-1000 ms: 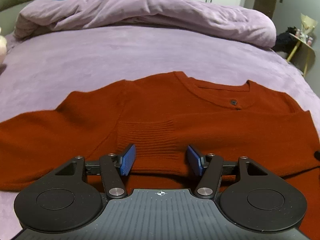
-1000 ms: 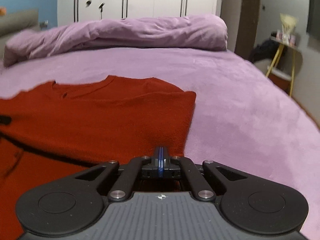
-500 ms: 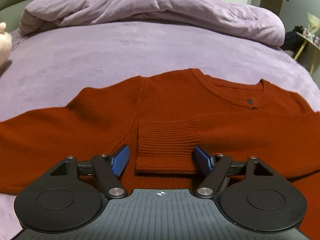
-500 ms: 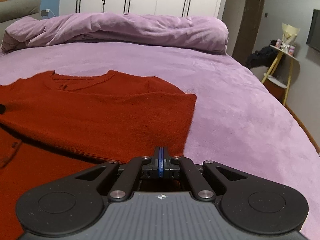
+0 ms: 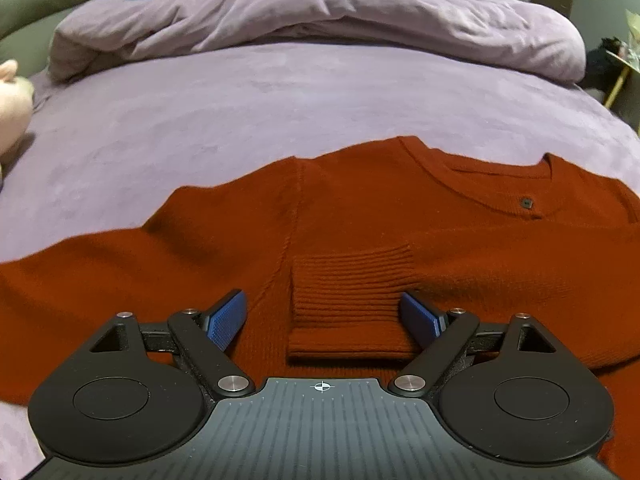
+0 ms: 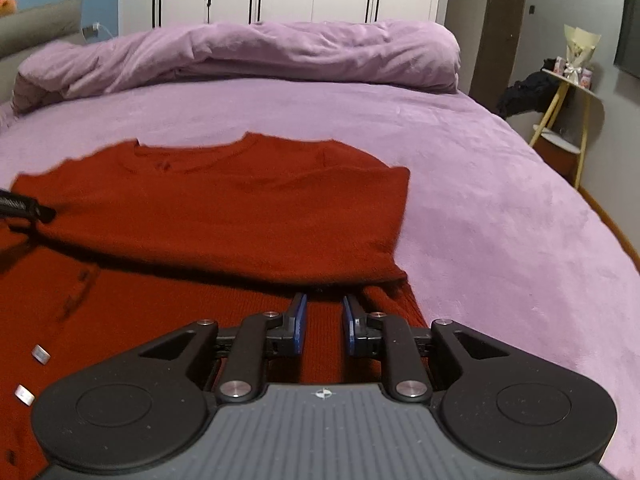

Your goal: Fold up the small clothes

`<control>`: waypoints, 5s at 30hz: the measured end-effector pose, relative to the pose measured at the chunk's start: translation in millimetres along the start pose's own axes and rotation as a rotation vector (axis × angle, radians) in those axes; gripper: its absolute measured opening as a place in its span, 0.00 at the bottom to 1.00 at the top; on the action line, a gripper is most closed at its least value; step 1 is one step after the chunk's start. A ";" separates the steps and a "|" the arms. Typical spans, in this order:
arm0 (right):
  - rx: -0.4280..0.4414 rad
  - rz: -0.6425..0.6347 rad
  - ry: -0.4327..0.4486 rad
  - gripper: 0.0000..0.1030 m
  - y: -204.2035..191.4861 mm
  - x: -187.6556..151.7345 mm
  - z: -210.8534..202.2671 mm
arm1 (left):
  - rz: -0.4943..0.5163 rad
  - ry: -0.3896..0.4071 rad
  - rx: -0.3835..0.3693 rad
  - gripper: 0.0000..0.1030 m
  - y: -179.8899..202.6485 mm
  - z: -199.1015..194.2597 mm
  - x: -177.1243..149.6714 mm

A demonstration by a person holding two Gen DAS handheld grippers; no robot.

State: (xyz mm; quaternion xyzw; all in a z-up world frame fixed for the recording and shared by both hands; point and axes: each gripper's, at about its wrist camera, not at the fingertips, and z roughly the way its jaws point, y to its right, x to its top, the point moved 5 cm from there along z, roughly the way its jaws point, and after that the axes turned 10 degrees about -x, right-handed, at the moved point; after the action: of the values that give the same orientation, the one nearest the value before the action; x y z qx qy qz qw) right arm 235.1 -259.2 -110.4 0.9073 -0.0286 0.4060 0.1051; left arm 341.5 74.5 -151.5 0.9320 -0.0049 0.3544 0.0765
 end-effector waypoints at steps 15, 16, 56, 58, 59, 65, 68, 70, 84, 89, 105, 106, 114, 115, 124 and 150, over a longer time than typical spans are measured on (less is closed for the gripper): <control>-0.112 -0.111 0.014 0.14 -16.4 13.9 38.0 | -0.067 -0.026 -0.002 0.91 -19.6 -13.2 -6.6; -0.122 -0.136 0.020 0.14 -17.9 13.6 39.3 | -0.073 -0.025 -0.007 0.91 -21.1 -14.8 -7.6; 0.118 0.158 0.030 0.34 -12.1 -21.7 -87.2 | -0.844 0.489 0.029 0.08 -325.4 -192.1 -75.4; 0.135 0.172 0.038 0.34 -10.3 -19.1 -88.9 | -0.682 0.510 -0.059 0.08 -276.8 -200.5 -39.0; 0.140 0.179 0.044 0.34 -9.4 -17.8 -90.2 | -0.602 0.518 -0.110 0.08 -249.1 -203.2 -21.9; 0.169 0.223 0.070 0.34 -4.4 -13.3 -97.5 | -0.232 0.483 -0.433 0.12 -61.9 -189.3 35.4; 0.175 0.232 0.070 0.34 -1.2 -12.8 -98.7 | -0.166 0.344 -0.468 0.54 8.9 -151.9 22.8; 0.185 0.239 0.057 0.34 0.8 -11.2 -96.6 | -0.169 0.228 -0.445 0.52 33.1 -126.6 0.4; 0.467 0.276 -0.126 0.61 -57.4 34.0 -3.8 | -0.307 0.063 -0.179 0.68 -35.2 -110.2 -81.1; 0.454 0.264 -0.172 0.48 -87.0 37.1 24.7 | -0.298 0.070 -0.162 0.69 -38.5 -106.1 -81.4; 0.188 0.105 -0.034 0.05 -20.4 71.8 35.5 | -0.266 0.066 -0.137 0.69 -27.5 -88.9 -62.7; 0.180 0.102 -0.072 0.05 -17.1 64.3 45.0 | -0.264 0.069 -0.134 0.69 -27.6 -89.4 -61.9; 0.296 0.282 -0.140 0.37 -3.0 40.8 59.4 | -0.211 0.055 -0.119 0.69 -18.5 -83.7 -52.1; 0.299 0.258 -0.140 0.37 -8.3 42.2 59.8 | -0.197 0.056 -0.117 0.69 -15.7 -83.1 -50.9; 0.068 -0.051 0.150 0.05 -17.6 88.5 30.1 | -0.086 0.074 -0.068 0.70 -3.9 -83.4 -38.5; 0.259 0.079 0.066 0.26 -86.5 64.1 80.7 | -0.002 0.123 -0.025 0.74 26.7 -14.9 -14.4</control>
State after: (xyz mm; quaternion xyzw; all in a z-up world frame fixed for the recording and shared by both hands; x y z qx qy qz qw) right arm 348.9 -189.9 -129.6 0.8975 -0.0081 0.4400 -0.0279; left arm 319.2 49.6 -146.4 0.9074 -0.0038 0.4106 0.0889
